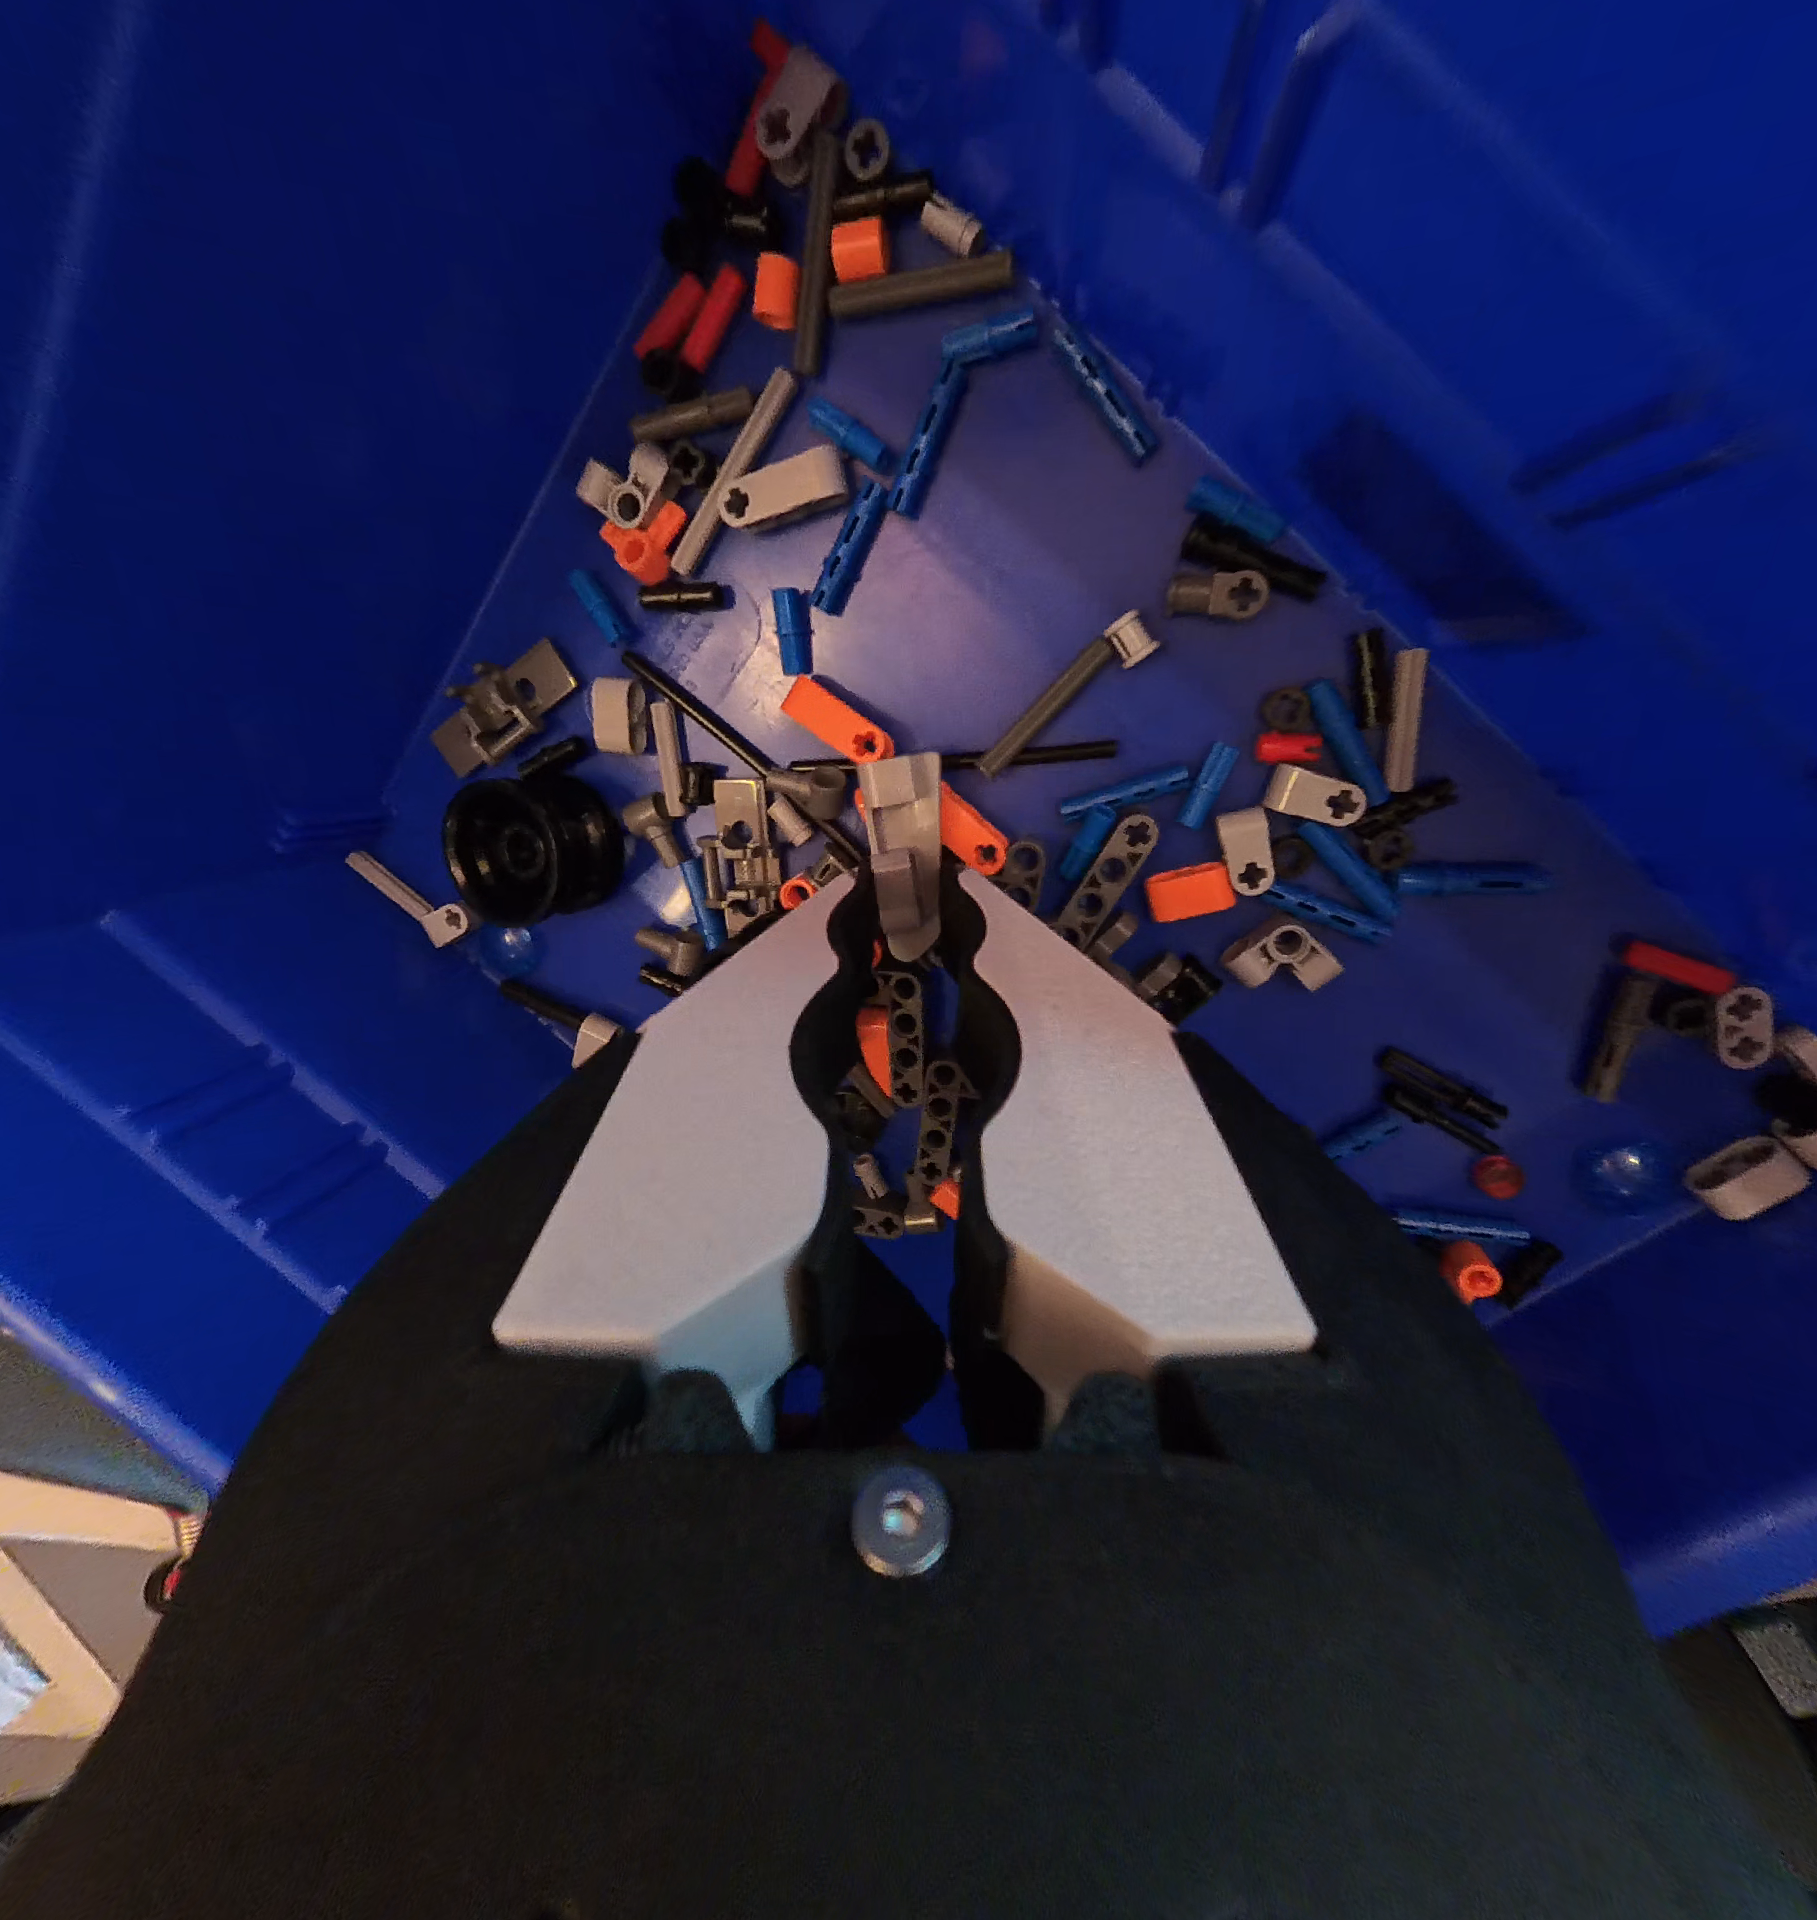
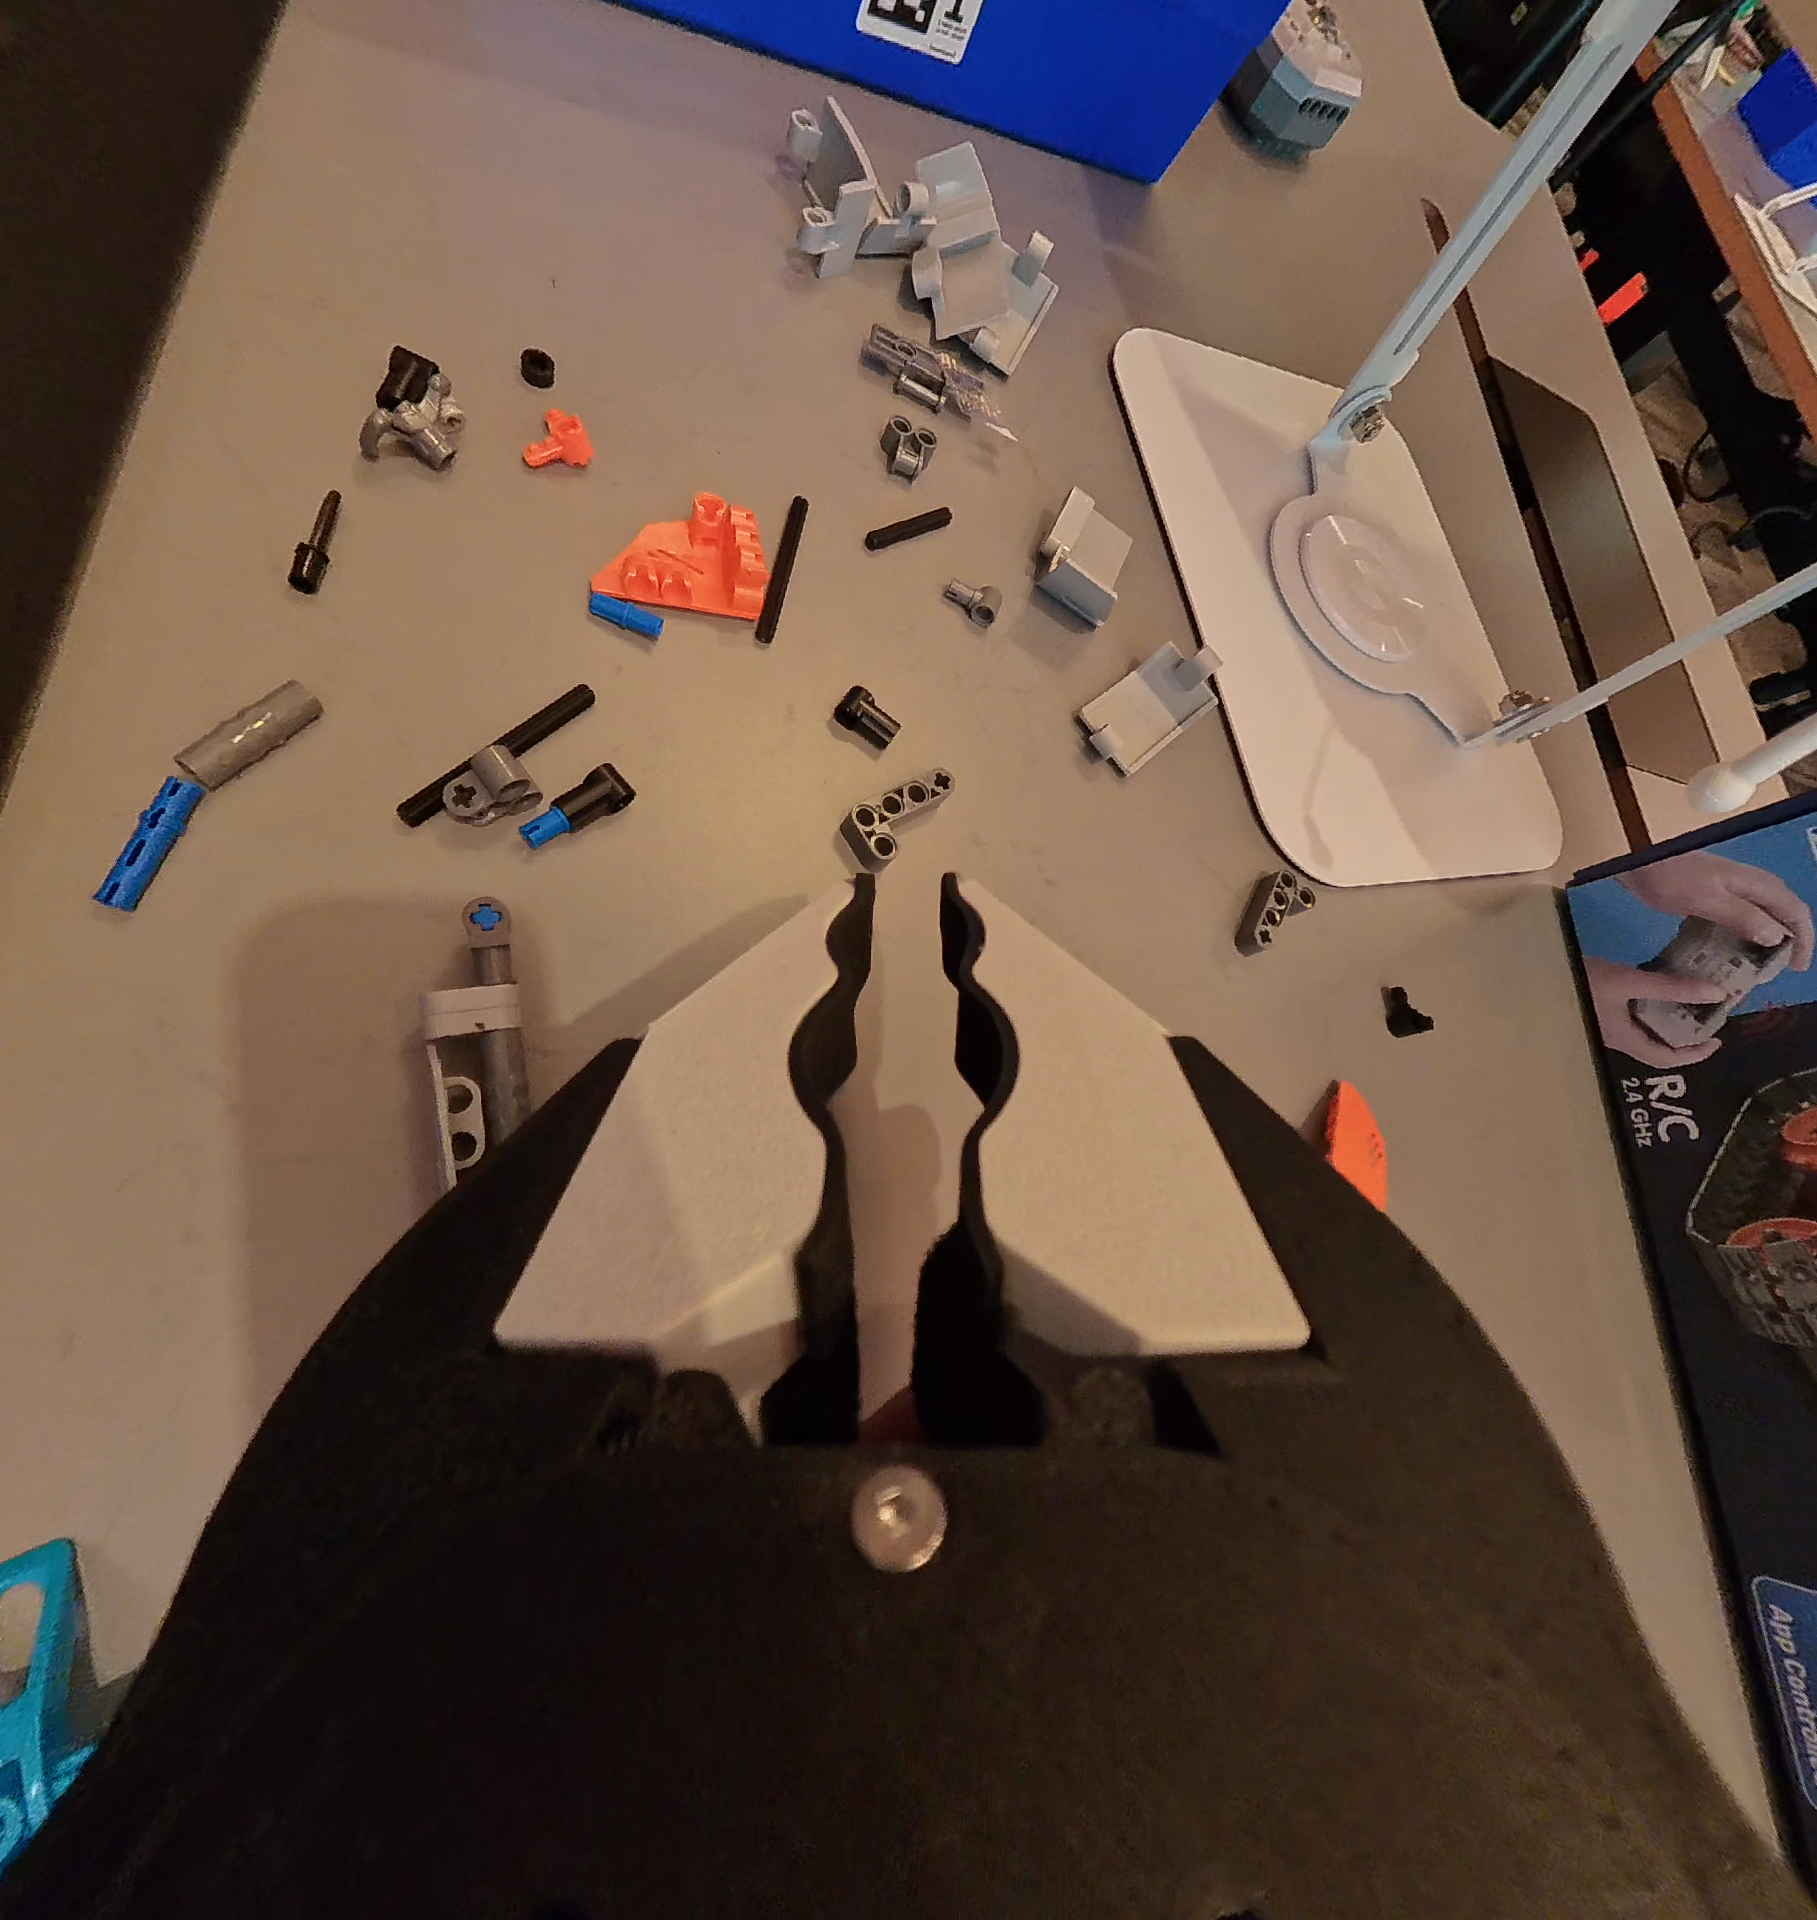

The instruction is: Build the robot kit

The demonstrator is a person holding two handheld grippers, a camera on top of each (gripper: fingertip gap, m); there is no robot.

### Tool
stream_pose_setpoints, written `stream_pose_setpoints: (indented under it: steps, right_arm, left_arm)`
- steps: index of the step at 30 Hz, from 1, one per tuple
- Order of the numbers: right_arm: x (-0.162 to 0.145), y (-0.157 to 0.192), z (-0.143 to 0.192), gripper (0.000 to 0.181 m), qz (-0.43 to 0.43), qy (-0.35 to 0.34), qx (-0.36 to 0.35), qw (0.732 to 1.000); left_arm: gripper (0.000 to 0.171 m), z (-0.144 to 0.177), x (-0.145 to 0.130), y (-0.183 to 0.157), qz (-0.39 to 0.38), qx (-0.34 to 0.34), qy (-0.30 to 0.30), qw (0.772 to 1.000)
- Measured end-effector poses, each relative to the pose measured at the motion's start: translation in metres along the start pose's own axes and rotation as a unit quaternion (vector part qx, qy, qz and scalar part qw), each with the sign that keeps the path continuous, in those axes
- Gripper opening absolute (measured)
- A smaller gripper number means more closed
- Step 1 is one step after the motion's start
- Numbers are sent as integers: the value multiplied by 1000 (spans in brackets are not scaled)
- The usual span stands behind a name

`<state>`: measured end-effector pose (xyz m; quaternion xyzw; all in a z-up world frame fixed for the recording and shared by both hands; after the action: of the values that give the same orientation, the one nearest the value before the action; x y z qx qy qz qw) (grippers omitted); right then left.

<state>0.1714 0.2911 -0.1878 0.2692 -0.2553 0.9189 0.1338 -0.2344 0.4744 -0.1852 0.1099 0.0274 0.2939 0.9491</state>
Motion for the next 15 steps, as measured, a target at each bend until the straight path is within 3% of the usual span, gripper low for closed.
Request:
stream_pose_setpoints:
  steps: [4, 7, 15]
  right_arm:
    - [3, -2, 4, 10, -2, -9, -8, 1000]
    - [9, -3, 7, 10, -2, -19, -18, 1000]
    - [31, -1, 20, 14, -4, -69, -42, 997]
  left_arm:
    - [11, 26, -1, -1, 5, 35, -41, 999]
    - [11, 66, 3, -13, 3, 58, -108, 992]
    - [11, 168, 47, -126, -104, 26, -325, 940]
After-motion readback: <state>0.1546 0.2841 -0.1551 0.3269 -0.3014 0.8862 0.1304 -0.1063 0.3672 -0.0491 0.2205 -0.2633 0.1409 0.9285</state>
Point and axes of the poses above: each gripper's, where its closed fingertips meet, z back along the fingers, x out of its top, y = z × x across the jaws, the point moved 6 cm from there along z, back along the fingers, and after that the axes turned 14 degrees about y, right-handed, at the moved point
